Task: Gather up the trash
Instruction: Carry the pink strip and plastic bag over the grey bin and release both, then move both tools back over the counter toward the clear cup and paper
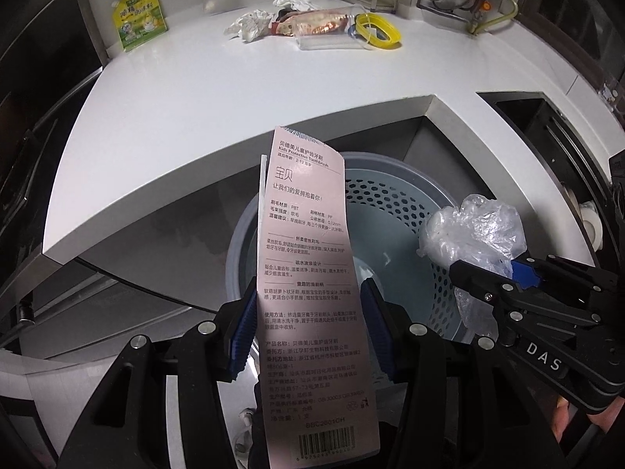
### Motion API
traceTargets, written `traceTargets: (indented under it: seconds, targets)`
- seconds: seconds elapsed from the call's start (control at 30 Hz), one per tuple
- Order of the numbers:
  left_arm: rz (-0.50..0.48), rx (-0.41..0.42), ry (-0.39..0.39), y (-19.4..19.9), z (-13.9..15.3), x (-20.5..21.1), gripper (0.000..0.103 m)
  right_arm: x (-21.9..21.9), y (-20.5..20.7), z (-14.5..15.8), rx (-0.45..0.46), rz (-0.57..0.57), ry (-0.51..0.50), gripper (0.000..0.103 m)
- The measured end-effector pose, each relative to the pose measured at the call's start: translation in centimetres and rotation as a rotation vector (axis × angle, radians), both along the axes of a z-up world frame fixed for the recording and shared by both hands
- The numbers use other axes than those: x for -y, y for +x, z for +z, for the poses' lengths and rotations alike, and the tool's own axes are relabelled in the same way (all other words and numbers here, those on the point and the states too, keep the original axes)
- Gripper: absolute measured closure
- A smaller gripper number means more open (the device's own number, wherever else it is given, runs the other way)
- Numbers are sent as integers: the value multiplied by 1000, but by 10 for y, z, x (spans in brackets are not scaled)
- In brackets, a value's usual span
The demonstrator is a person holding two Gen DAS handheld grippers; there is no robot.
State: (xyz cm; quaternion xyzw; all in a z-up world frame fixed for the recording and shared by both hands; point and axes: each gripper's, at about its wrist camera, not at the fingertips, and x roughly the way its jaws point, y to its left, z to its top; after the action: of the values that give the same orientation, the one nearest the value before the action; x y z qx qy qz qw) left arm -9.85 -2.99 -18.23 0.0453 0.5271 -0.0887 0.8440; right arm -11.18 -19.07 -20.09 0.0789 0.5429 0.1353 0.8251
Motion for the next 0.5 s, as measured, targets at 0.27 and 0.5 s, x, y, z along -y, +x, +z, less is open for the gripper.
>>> traceTargets:
  seconds: [0.27, 0.5]
  targets:
    - [15, 2, -11, -1, 3, -3, 39, 1, -2, 2, 0, -9, 5, 46]
    - [30, 9, -9, -2, 5, -8, 35, 4, -2, 7, 10, -28, 2, 45]
